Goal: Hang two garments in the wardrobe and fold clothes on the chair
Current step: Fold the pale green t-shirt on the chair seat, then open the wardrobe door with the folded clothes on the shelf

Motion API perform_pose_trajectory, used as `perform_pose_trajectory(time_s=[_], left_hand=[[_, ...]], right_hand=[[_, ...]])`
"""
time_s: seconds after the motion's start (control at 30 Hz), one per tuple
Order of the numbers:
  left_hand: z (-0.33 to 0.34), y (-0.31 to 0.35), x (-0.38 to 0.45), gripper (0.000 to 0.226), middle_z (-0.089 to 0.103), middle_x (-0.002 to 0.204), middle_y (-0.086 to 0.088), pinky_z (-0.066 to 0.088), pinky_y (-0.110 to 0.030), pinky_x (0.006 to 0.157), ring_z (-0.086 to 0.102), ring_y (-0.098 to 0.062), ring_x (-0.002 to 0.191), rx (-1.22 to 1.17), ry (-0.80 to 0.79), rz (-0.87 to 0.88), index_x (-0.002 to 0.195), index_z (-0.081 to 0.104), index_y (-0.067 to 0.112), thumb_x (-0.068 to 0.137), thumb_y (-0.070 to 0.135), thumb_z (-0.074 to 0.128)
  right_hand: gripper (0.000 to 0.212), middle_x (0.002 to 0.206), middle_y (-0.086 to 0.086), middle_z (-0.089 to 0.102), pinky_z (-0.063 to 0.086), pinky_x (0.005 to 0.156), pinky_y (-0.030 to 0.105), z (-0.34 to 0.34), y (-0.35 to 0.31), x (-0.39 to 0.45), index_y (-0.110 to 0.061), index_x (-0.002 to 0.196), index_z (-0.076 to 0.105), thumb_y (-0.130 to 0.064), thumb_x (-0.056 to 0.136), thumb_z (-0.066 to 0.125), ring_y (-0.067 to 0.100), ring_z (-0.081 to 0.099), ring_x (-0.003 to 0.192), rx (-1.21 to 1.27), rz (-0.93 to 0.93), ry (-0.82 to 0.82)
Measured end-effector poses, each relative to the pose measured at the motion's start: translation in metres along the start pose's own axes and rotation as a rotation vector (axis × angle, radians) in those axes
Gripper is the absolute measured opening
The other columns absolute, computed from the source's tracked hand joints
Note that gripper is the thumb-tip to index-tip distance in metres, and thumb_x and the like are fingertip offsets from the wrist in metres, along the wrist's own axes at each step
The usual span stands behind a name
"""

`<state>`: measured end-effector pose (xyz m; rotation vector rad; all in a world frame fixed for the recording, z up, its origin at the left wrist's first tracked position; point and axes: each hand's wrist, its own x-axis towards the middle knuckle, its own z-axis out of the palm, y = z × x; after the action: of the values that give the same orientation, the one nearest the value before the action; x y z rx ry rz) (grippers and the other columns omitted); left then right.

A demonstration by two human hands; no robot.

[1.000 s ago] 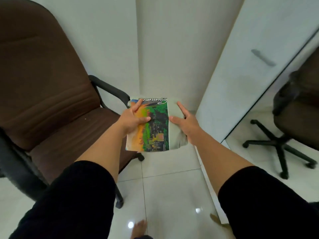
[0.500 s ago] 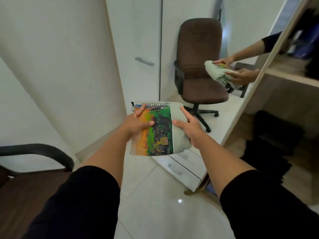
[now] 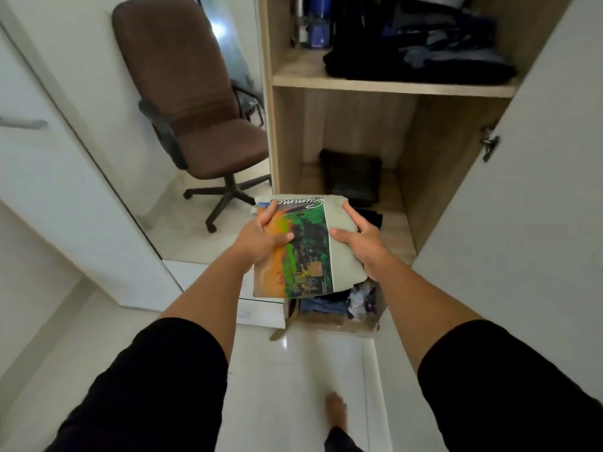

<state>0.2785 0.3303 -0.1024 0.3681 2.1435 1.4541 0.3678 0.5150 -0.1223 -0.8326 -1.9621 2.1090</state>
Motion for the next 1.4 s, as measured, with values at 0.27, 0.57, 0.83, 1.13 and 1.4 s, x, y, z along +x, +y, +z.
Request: perform_pose_trajectory(time_s=[0.27,0.57,0.83,1.13,1.4], left_hand=[[0.092,-0.001,0.145,0.077,0.056,0.117,-0.004,0.049,-0.03,0.092,0.06,-0.016,0.095,-0.162,-0.142,-0.048,0.147,0.024,0.03,0.086,0.0,0.06],[0.134,-0.043,0.311,0.074,0.053,0.12,0.0,0.05,-0.019,0.082,0.057,-0.013,0.098,-0.038,-0.144,-0.03,0.147,0.024,0.027,0.088,0.002,0.059],[0.162,-0.125,0.374,0.071,0.045,0.138,-0.001,0.039,-0.025,0.102,0.049,-0.015,0.119,0.247,-0.104,-0.002,0.147,0.023,0.029,0.089,0.014,0.061],[0.157,-0.123,0.349,0.068,0.028,0.149,-0.008,0.032,-0.03,0.111,0.037,-0.026,0.133,0.443,-0.046,-0.022,0.147,0.025,0.034,0.089,0.029,0.061],[0.107,-0.068,0.243,0.067,0.039,0.144,-0.004,0.04,-0.026,0.1,0.045,-0.023,0.126,0.424,-0.015,-0.046,0.148,0.022,0.024,0.091,0.023,0.058]], right_hand=[[0.068,0.118,0.004,0.059,0.054,0.067,0.032,-0.088,0.019,0.116,-0.043,0.139,0.038,-0.012,0.085,0.066,0.018,0.062,0.083,-0.009,0.084,0.091],[0.068,0.12,0.004,0.061,0.054,0.086,0.037,-0.116,0.079,0.277,-0.033,0.141,0.039,-0.006,0.085,0.065,0.023,0.063,0.095,0.024,0.038,0.151],[0.064,0.151,0.003,0.032,0.035,0.108,0.032,-0.119,0.161,0.338,-0.041,0.145,0.026,-0.024,0.092,0.058,0.023,0.038,0.134,-0.247,0.017,0.169],[0.066,0.142,0.009,0.043,0.046,0.1,0.04,-0.115,0.147,0.312,-0.038,0.146,0.026,-0.035,0.089,0.061,0.028,0.051,0.121,-0.399,0.055,0.259],[0.07,0.143,0.015,0.04,0.038,0.108,0.043,-0.101,0.084,0.199,-0.039,0.147,0.017,-0.044,0.089,0.057,0.03,0.046,0.127,-0.428,0.046,0.4]])
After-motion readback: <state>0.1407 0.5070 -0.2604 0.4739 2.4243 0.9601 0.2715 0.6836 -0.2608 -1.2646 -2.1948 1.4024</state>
